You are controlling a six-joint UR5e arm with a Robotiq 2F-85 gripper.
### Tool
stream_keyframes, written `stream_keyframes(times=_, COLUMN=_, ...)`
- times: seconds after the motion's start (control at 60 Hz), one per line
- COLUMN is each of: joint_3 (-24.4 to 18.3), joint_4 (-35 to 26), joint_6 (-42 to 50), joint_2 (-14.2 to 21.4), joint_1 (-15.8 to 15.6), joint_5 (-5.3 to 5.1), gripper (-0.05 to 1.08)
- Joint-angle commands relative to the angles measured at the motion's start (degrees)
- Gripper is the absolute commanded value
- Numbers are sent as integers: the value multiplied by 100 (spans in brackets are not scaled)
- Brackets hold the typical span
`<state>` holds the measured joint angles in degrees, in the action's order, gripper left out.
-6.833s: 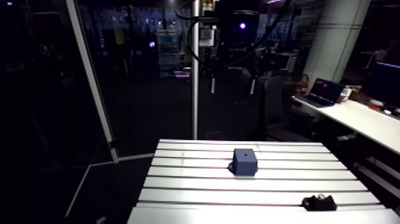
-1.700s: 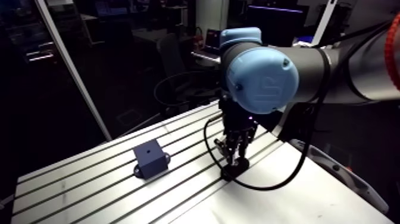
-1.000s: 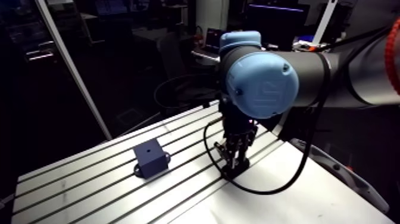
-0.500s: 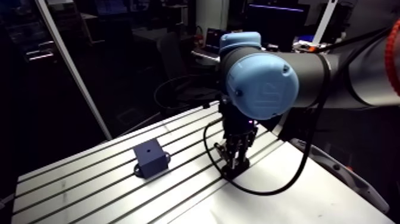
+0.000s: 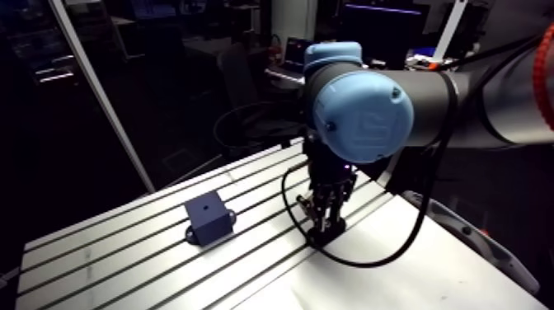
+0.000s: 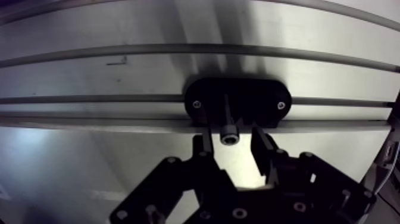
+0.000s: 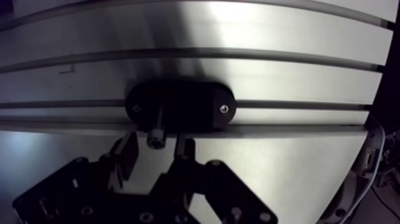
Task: Pick up the M10 bolt and insert it into the hole until fully seated.
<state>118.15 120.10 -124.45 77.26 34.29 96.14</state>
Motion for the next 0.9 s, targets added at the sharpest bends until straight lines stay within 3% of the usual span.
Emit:
stream_keyframes(times=0.017, joint_3=-15, joint_4=0, joint_6=3, joint_2=-14, joint_1=0, joint_5=-3, gripper=53)
stream_keyframes(times=0.9, joint_3=-32, joint_4=0, joint_6=3, joint_2=-102, joint_1=-9, joint_5=-3, gripper=59)
